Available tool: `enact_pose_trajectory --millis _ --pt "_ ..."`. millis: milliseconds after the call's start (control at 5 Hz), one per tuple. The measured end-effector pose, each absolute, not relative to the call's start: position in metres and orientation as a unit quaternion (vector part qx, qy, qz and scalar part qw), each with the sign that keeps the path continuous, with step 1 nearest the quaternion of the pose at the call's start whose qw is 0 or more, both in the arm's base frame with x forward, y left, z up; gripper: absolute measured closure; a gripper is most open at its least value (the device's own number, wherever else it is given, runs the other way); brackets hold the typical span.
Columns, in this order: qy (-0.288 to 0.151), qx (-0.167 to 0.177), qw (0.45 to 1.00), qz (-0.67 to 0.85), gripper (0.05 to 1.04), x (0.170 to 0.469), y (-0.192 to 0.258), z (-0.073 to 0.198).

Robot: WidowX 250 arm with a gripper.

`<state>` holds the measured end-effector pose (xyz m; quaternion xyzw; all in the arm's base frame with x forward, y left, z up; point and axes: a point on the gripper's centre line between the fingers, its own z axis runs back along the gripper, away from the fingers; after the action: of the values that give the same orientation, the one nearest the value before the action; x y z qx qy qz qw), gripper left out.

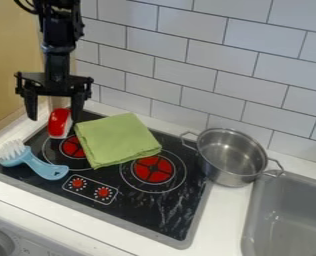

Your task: Move the red object

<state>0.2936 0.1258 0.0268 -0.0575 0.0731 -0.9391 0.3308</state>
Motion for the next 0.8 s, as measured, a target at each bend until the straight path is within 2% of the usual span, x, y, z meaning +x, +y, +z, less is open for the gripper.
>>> enact_pose_trajectory --millis 200,400,600,800 --pt "0.071 -0.061 0.326 -0.941 0.085 0.2951 0.1257 0.0149" --pt "0.051 -0.061 0.322 -0.943 0.146 0.2988 0.1206 0.0064" --pt "0.056 -0.059 0.317 -0.945 0.456 0.2992 0.1224 0.006" --pt "0.066 -0.059 0.321 -0.943 0.542 0.2983 0.1251 0.0063"
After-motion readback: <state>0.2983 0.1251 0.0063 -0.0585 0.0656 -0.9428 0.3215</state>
